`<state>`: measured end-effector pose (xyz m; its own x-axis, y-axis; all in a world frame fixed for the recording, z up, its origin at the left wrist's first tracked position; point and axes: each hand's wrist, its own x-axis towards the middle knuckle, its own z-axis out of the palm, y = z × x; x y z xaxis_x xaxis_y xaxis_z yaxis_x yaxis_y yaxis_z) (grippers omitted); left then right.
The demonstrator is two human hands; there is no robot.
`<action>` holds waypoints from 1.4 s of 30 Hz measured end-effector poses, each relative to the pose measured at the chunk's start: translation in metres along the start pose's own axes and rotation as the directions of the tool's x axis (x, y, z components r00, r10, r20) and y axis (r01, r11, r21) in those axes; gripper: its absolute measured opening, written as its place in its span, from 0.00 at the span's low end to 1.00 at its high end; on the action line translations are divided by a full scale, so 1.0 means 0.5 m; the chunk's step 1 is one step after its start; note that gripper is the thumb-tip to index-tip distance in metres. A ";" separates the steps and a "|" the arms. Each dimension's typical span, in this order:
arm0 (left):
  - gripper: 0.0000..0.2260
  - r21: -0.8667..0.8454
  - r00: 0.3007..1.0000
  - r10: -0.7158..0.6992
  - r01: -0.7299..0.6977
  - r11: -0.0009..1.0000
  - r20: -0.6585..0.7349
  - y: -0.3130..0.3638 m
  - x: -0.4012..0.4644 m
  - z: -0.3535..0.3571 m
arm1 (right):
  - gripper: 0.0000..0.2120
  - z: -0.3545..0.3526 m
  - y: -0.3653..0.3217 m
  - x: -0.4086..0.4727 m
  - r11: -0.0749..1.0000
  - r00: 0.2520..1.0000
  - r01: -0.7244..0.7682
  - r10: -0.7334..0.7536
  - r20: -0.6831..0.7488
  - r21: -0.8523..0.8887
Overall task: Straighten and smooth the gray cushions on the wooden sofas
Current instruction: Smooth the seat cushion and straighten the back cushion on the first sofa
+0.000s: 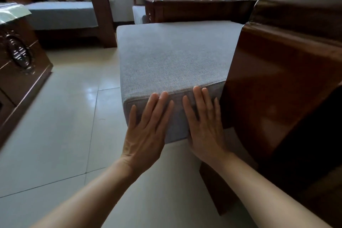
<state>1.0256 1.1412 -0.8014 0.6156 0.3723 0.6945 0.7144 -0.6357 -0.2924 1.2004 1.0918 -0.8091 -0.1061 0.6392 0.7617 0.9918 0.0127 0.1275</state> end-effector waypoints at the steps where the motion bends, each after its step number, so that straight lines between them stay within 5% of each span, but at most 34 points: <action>1: 0.44 0.008 0.999 0.018 -0.018 1.000 0.029 0.006 -0.009 0.004 | 0.40 0.006 0.002 -0.009 1.000 1.000 0.005 -0.005 -0.001 -0.012; 5: 0.52 0.059 0.991 0.044 -0.051 0.997 0.126 0.022 -0.037 0.027 | 0.34 0.042 0.004 -0.028 1.000 1.000 0.000 0.000 -0.025 -0.018; 10: 0.55 0.105 0.996 0.003 -0.012 0.994 0.088 0.034 -0.042 0.069 | 0.22 0.084 0.012 -0.042 1.000 0.998 -0.001 0.000 -0.068 -0.018; 21: 0.43 0.131 0.994 -0.067 0.078 0.988 -0.081 0.053 -0.035 0.109 | 0.19 0.147 0.021 -0.030 0.999 0.962 -0.013 0.023 -0.271 0.039; 29: 0.57 0.108 0.994 -0.108 0.109 0.988 -0.013 0.031 0.005 0.071 | 0.21 0.101 0.028 0.009 1.000 0.962 -0.002 0.000 -0.274 -0.006; 42: 0.47 -0.017 0.991 -0.132 0.132 0.991 -0.021 -0.054 0.164 -0.075 | 0.36 -0.049 0.034 0.185 0.990 0.983 -0.024 -0.002 -0.183 -0.137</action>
<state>1.0442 1.1638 -0.7121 0.5087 0.4389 0.7407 0.7837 -0.5922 -0.1873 1.2055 1.1320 -0.7210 -0.1192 0.4873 0.8651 0.9748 -0.1081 0.1952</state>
